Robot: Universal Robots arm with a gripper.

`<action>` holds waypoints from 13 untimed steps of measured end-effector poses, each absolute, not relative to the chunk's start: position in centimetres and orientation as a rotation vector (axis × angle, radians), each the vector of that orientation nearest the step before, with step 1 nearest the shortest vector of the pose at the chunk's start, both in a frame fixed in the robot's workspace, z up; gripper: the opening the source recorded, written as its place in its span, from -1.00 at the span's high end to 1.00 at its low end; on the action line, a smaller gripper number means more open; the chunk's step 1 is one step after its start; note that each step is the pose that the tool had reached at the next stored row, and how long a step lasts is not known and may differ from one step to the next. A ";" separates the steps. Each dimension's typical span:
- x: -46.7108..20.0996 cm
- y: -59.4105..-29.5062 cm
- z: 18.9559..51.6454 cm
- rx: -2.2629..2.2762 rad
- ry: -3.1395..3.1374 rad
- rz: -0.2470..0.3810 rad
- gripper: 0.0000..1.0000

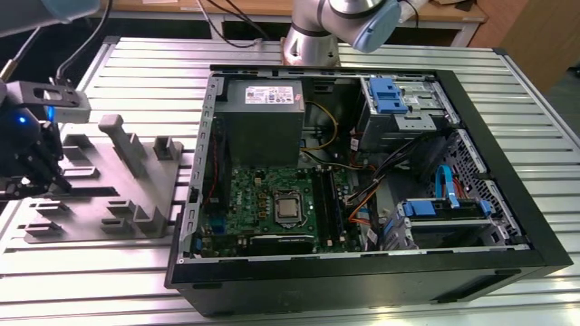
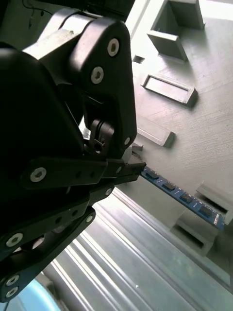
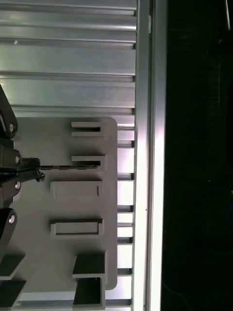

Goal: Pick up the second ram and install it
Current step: 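Pick up the second ram and move it above second insertion slot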

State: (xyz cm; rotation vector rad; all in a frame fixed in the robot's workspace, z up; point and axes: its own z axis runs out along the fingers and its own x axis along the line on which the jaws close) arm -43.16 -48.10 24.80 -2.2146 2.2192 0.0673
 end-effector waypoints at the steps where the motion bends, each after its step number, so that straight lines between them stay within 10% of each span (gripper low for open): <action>1: -43.2 -48.1 25.2 -2.214 2.219 0.068 0.77; 13: -43.2 -48.1 30.5 -2.213 2.218 0.070 0.77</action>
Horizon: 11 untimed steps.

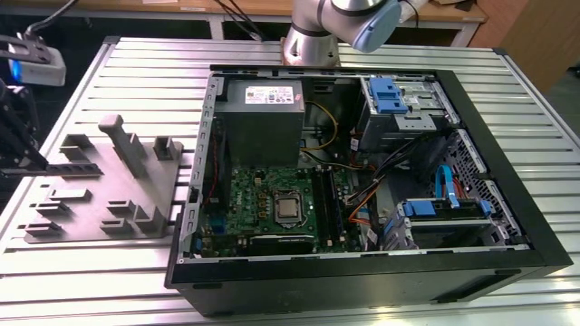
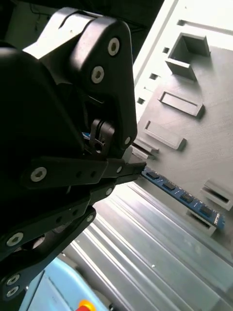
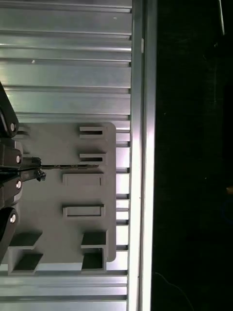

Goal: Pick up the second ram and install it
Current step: 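Pick up the second ram and move it above second insertion slot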

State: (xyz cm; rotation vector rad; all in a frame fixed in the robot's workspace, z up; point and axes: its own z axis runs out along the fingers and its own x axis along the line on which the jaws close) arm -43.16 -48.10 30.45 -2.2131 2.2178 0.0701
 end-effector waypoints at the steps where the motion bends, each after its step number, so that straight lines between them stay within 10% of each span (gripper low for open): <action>1: -43.2 -48.1 30.9 -2.213 2.218 0.070 0.77; 11: -43.2 -48.1 35.3 -2.213 2.218 0.070 0.77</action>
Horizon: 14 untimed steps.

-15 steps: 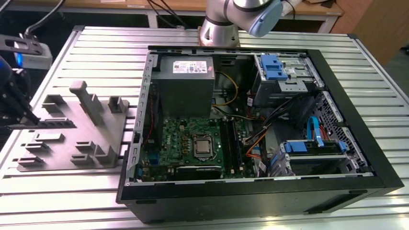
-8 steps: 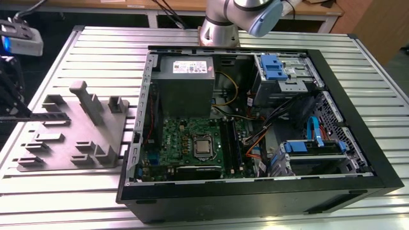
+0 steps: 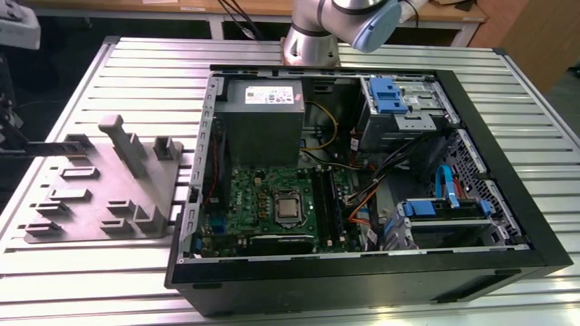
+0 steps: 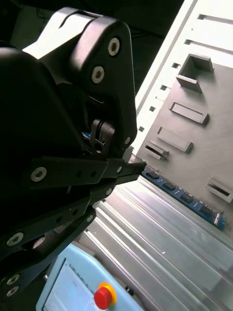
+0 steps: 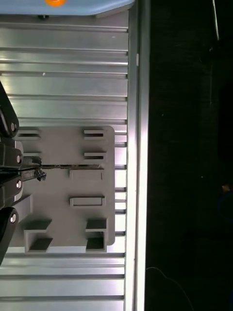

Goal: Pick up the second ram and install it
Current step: 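Pick up the second ram and move it above second insertion slot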

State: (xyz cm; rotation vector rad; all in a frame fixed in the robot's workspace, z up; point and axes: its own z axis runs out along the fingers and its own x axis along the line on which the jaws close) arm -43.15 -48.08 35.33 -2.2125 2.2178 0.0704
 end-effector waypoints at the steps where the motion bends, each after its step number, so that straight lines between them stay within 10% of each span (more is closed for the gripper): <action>1: -43.2 -48.1 35.8 -2.213 2.218 0.071 0.77; 14: -43.2 -48.0 41.6 -2.212 2.218 0.071 0.77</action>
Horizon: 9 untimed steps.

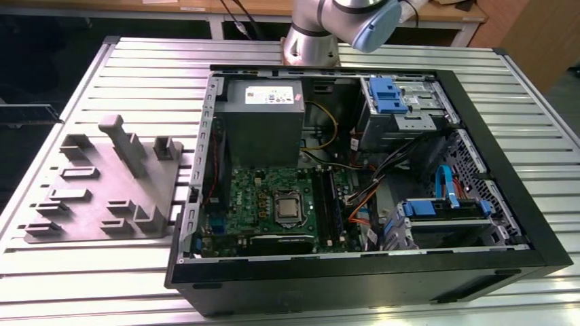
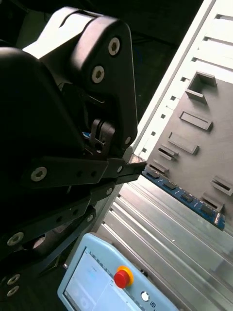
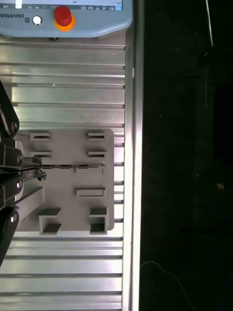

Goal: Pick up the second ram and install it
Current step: 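Pick up the second ram and move it above second insertion slot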

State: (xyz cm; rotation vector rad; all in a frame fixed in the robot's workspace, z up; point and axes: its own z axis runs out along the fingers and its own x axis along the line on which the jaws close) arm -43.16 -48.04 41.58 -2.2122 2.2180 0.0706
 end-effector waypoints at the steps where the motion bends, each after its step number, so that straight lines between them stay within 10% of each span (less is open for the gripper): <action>1: -43.2 -48.0 42.0 -2.212 2.218 0.071 0.77; 9: -43.1 -48.0 43.1 -2.212 2.218 0.071 0.77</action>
